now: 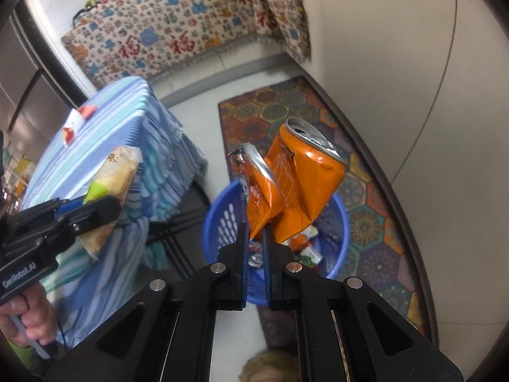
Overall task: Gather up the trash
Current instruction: 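Carry the Fanta can and snack bar to the blue wastebasket with both grippers, then open both grippers over the wastebasket to drop the can and snack bar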
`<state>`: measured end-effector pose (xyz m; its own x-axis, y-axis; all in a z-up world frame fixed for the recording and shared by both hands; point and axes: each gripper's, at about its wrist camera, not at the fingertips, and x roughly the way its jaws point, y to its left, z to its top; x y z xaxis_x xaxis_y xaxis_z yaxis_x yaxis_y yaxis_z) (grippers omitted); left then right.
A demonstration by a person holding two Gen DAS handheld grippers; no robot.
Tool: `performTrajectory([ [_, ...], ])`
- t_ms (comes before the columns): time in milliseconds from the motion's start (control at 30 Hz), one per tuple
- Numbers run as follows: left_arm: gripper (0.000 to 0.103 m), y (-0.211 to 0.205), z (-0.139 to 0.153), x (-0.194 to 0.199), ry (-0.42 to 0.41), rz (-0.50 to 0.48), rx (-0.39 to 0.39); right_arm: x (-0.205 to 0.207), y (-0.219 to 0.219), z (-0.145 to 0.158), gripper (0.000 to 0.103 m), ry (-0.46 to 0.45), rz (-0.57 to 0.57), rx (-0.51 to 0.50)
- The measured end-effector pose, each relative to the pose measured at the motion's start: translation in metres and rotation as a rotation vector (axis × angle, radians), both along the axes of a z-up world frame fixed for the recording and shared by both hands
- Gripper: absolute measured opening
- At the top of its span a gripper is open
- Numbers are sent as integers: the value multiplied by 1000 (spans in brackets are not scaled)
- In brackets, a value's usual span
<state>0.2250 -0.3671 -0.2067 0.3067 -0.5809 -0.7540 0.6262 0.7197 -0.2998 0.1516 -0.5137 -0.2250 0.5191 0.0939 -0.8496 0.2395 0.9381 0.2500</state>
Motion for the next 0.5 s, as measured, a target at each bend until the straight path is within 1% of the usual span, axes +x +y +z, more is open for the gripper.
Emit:
performTrajectory([
  [133, 15, -28, -27, 12, 28, -5, 28, 5, -26, -24, 6, 42, -4, 37],
  [233, 15, -43, -46, 23, 51, -1, 51, 15, -35, -37, 6, 69, -10, 67],
  [400, 15, -54, -71, 36, 93, -2, 85, 29, -48, -57, 6, 96, -17, 109],
  [467, 15, -59, -80, 40, 99, -9, 99, 34, -50, -64, 7, 102, -19, 140],
  [500, 17, -62, -84, 41, 101, -12, 106, 36, -52, -69, 10, 105, -13, 162],
])
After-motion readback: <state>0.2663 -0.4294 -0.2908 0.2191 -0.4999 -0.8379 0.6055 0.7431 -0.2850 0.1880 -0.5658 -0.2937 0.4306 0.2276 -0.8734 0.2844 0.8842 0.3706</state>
